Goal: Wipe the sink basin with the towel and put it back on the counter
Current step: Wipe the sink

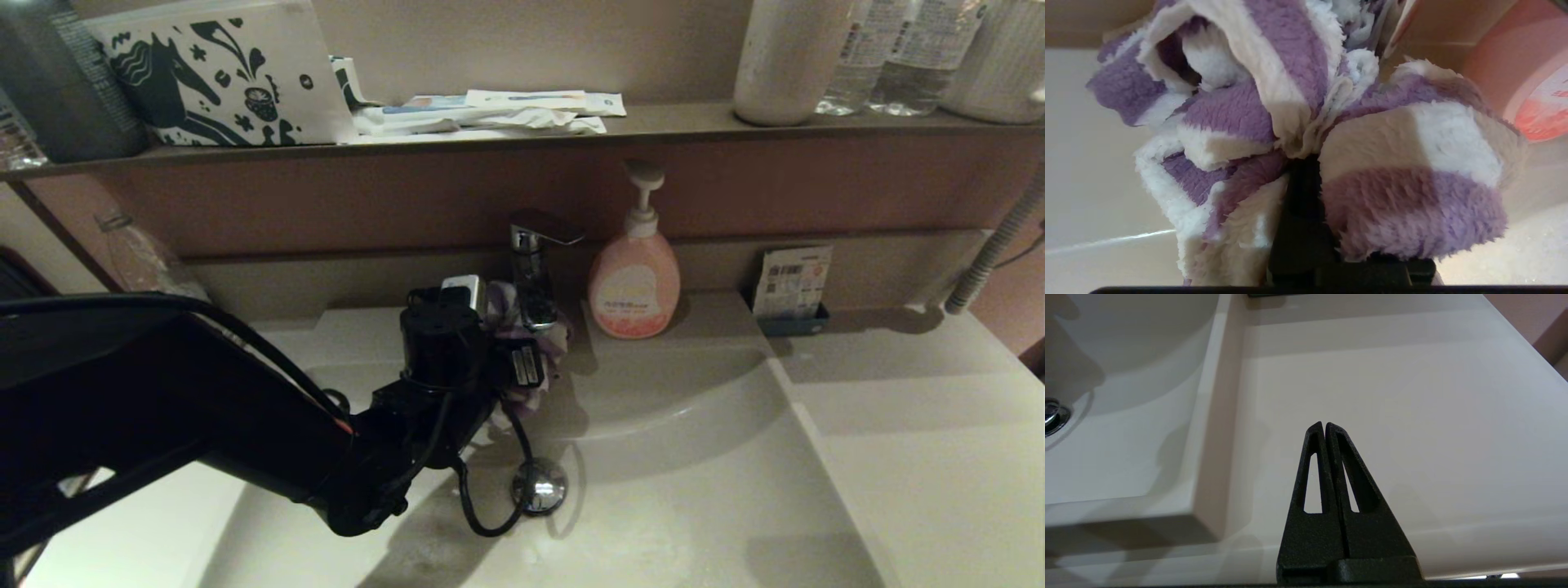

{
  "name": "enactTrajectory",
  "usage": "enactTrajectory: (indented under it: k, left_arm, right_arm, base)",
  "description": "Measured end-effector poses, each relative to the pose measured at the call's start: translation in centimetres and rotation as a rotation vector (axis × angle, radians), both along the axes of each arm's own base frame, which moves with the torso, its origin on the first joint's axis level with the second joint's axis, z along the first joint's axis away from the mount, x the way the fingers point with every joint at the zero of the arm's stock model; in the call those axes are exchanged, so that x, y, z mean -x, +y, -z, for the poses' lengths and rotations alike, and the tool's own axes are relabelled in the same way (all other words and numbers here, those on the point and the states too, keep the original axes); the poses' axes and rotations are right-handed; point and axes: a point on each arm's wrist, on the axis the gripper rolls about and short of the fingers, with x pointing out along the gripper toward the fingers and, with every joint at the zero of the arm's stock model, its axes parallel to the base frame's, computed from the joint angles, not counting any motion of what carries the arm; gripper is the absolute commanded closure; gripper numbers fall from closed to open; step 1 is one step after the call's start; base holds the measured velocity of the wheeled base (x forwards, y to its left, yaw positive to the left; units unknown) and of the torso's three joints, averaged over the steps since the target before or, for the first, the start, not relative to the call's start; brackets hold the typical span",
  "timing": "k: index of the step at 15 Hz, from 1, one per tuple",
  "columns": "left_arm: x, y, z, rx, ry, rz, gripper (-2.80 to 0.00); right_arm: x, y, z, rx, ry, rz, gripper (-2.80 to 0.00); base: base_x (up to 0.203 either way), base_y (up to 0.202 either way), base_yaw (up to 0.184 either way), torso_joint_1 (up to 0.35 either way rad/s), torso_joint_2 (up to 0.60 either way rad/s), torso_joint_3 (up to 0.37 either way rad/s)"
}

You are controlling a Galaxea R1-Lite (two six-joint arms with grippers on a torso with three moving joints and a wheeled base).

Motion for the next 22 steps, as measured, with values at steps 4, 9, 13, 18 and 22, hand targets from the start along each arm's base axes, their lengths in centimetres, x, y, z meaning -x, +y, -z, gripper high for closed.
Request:
enactTrajectory:
  k: [4,9,13,18,22]
  left_arm:
    - [0.1,0.8,0.5,-0.009,0.016,-0.005,0.0]
    - [-0.2,6.7,0.2,-0.015,0.064,-0.061,0.0]
    - [-1.0,12.6,-1.0,0.002,0.063,-0.144,0.0]
    - [-1.0,18.2,-1.7,-0.041,0.04,-0.196,0.0]
    - [-0.8,19.3,-2.0,-0.056,0.028,-0.21,0.0]
  right_arm:
    - [0.0,0.0,0.0,0.0,0.0,0.0,0.0]
    - [0.0,0.0,0.0,0.0,0.0,0.0,0.0]
    - [0.0,0.0,0.0,0.0,0.0,0.0,0.0]
    - [0.0,0.0,0.0,0.0,0.0,0.0,0.0]
    - [0.0,0.0,0.0,0.0,0.0,0.0,0.0]
  base:
    - [0.0,0.0,0.0,0.0,0.0,0.0]
    - [0.0,0.0,0.0,0.0,0.0,0.0]
    - [0.0,0.0,0.0,0.0,0.0,0.0]
    - [0.0,0.0,0.0,0.0,0.0,0.0]
    - [0.0,0.0,0.0,0.0,0.0,0.0]
